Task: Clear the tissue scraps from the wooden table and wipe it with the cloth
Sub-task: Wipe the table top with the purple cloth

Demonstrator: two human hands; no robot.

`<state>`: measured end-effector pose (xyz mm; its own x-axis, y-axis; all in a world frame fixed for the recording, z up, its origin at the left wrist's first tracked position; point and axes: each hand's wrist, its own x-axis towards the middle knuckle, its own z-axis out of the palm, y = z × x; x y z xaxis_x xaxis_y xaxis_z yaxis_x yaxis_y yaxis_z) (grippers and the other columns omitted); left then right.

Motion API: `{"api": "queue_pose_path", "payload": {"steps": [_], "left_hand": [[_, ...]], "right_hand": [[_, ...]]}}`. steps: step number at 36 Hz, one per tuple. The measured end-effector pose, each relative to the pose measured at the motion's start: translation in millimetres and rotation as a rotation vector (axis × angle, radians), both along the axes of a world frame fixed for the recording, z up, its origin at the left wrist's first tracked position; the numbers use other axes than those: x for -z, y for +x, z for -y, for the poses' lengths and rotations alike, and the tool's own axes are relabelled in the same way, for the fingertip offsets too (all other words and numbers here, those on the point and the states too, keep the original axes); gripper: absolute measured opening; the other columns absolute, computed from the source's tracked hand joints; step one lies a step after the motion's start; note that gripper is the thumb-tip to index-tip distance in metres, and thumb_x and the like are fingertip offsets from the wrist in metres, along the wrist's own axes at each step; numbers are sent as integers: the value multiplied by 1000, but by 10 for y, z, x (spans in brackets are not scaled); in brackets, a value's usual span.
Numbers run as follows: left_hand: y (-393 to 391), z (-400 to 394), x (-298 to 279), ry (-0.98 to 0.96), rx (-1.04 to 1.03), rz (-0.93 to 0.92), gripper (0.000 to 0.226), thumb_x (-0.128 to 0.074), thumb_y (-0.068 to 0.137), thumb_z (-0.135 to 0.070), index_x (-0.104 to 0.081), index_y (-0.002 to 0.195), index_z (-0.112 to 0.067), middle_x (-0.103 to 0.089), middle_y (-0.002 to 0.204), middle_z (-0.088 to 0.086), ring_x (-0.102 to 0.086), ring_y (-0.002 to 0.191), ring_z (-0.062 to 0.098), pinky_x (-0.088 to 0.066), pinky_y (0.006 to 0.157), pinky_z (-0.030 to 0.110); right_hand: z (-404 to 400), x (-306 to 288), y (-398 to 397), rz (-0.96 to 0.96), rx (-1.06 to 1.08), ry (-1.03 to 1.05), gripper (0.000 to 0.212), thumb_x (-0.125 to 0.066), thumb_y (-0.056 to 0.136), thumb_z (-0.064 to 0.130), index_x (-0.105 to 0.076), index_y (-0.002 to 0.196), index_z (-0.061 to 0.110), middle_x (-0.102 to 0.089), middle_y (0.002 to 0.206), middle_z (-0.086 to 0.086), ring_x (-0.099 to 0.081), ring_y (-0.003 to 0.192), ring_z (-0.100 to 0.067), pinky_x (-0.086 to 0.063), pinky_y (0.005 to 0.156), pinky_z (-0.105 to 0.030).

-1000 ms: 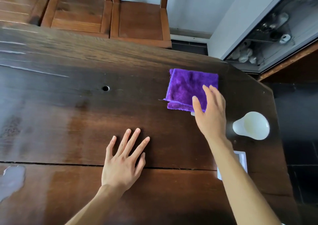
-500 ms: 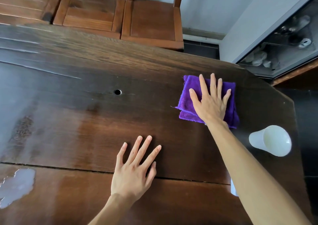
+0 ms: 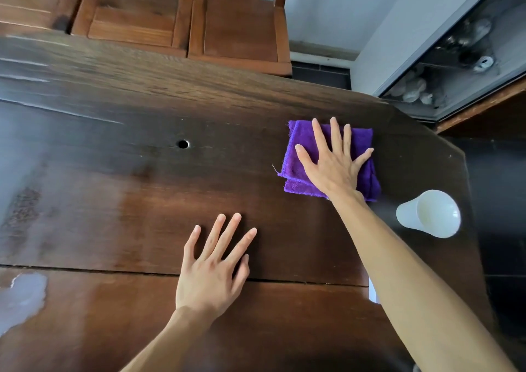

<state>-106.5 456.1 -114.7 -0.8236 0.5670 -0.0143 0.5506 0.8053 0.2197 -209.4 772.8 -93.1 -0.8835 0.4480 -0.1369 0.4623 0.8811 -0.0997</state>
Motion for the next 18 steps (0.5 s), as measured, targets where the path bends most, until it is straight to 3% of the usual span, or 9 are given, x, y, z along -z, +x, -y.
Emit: {"api": "queue_pose_path", "payload": {"steps": [18], "left_hand": [[-3, 3, 12, -10, 4, -16, 57, -37, 102, -45, -29, 158, -45, -17, 171, -8, -14, 158, 16, -16, 125, 53]], "right_hand": [[26, 13, 31, -18, 1, 6, 73, -10, 92, 80, -1, 157, 47, -1, 170, 4, 8, 156, -26, 1, 109, -82]]}}
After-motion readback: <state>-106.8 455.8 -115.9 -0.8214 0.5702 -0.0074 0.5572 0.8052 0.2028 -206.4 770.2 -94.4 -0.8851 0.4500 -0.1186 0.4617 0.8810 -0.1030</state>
